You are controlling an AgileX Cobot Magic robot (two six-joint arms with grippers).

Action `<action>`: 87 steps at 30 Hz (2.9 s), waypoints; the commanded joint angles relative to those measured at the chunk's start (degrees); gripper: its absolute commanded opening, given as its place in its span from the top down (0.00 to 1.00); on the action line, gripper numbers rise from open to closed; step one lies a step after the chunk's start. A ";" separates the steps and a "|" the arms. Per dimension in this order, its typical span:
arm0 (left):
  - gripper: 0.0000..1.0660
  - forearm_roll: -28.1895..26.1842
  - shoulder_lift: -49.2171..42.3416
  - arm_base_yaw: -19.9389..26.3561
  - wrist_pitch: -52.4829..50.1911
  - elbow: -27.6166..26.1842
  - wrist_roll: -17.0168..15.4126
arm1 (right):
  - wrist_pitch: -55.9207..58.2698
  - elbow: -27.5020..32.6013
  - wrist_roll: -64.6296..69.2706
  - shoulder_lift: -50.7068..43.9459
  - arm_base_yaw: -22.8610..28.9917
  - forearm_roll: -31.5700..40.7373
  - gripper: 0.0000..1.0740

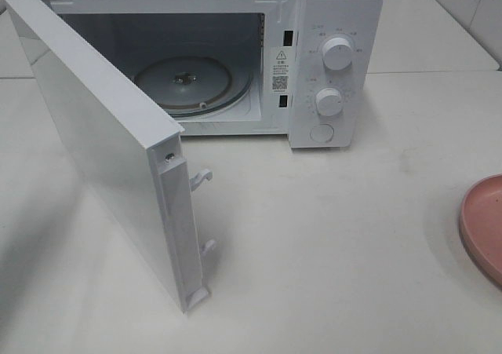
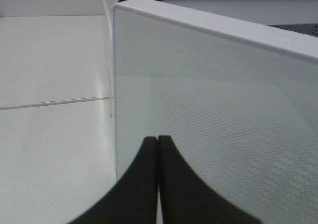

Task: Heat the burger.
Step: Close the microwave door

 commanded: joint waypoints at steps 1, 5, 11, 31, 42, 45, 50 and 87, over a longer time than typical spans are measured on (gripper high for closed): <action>1.00 1.89 3.38 -0.80 -5.61 0.06 -2.81 | -0.29 0.11 -0.69 -1.60 -0.34 0.00 0.29; 1.00 1.26 4.81 -4.58 -5.39 -0.69 -1.95 | -0.29 0.11 -0.69 -1.60 -0.34 0.00 0.29; 1.00 -7.62 8.08 -13.29 -5.16 -2.06 0.92 | -0.29 0.11 -0.69 -1.60 -0.34 0.00 0.29; 1.00 -26.30 16.96 -31.46 -3.44 -11.17 8.82 | -0.29 0.11 -0.69 -1.60 -0.34 0.00 0.29; 1.00 -33.23 22.98 -36.73 0.92 -21.66 11.29 | -0.29 0.11 -0.69 -1.60 -0.34 0.00 0.29; 1.00 -34.43 24.29 -37.36 1.03 -23.66 12.09 | -0.29 0.11 -0.69 -1.60 -0.34 0.00 0.29; 1.00 -36.50 28.36 -39.08 4.07 -30.48 14.67 | -0.29 0.11 -0.69 -1.60 -0.34 0.00 0.29; 1.00 -43.37 38.33 -40.39 16.79 -51.17 22.63 | -0.29 0.11 -0.69 -1.60 -0.34 0.00 0.29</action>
